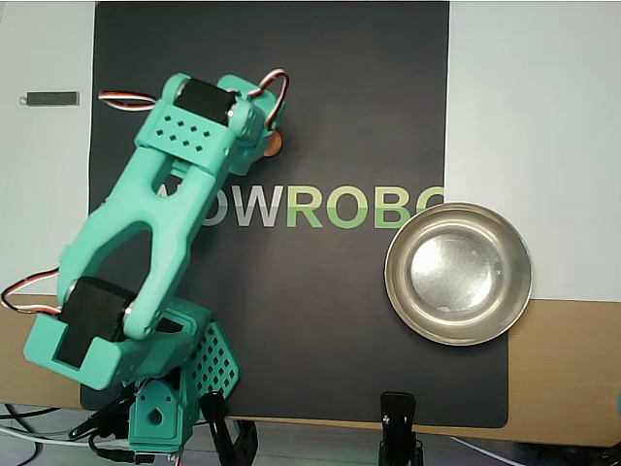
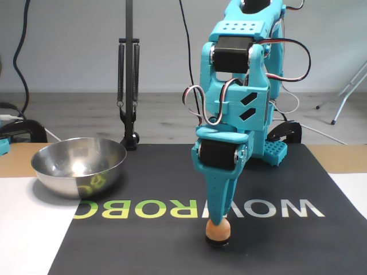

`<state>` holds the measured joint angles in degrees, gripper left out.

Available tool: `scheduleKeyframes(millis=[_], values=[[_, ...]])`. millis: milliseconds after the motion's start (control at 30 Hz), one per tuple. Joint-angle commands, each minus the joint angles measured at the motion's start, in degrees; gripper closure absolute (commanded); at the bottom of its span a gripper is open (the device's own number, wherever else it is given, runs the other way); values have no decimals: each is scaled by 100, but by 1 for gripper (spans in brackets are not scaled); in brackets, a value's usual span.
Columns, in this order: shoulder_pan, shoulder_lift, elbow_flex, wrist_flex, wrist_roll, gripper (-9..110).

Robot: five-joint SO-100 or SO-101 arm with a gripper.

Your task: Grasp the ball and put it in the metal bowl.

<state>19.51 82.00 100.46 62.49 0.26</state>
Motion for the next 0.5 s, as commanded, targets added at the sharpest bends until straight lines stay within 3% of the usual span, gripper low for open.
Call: scheduleKeyframes(millis=[0, 467], values=[[0, 211, -9, 0, -9, 68], [-9, 211, -9, -35, 0, 68]])
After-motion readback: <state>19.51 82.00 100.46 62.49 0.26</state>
